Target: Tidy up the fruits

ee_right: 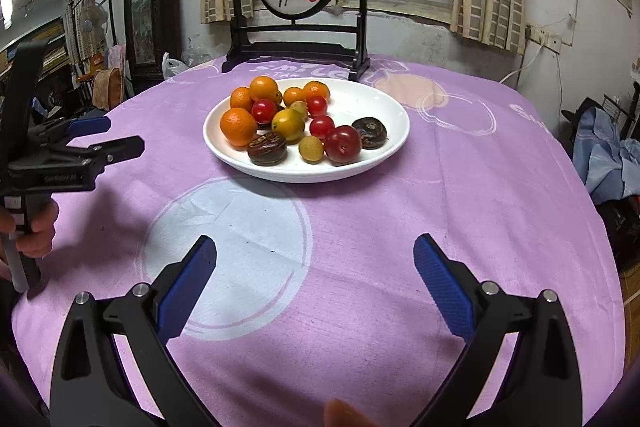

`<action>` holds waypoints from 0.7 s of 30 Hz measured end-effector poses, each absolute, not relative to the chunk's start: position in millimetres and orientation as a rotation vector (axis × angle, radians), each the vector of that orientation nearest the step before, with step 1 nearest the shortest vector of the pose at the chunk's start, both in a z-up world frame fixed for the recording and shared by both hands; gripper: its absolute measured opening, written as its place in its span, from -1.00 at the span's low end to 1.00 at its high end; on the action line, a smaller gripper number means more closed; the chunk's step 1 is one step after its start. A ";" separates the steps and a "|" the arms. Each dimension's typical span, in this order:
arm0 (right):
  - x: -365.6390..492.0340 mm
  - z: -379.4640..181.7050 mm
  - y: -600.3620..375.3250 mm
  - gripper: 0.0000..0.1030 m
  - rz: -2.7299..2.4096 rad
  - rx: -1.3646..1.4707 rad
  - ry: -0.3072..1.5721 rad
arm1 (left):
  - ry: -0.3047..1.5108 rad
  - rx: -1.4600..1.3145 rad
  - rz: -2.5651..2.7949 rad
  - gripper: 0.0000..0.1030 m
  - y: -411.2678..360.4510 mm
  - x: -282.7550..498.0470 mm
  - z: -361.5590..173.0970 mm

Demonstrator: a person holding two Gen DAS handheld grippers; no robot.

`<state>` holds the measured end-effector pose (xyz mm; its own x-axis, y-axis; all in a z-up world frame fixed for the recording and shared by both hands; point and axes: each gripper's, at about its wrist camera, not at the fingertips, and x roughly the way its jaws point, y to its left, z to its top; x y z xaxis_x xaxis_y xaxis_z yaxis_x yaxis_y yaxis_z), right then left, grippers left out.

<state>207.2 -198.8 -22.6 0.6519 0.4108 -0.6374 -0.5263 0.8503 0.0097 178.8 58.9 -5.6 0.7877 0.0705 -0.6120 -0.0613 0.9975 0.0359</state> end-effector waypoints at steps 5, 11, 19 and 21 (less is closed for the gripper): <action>205.3 -22.2 -198.0 0.93 0.539 -0.191 0.669 | 0.657 0.028 0.064 0.96 55.9 178.8 -4.9; 205.6 -22.5 -197.7 0.92 0.533 -0.194 0.670 | 0.660 0.037 0.059 0.96 53.3 178.6 -5.3; 204.9 -23.1 -195.5 0.92 0.529 -0.212 0.665 | 0.660 0.046 0.063 0.96 52.1 178.8 -6.1; 205.0 -23.6 -195.0 0.92 0.525 -0.218 0.666 | 0.665 0.047 0.067 0.96 51.9 179.4 -6.6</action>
<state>205.0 -195.0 -23.6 0.6629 0.3924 -0.6377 -0.5283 0.8486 -0.0269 179.4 51.9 -6.6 0.7850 0.0775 -0.6146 -0.0475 0.9968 0.0650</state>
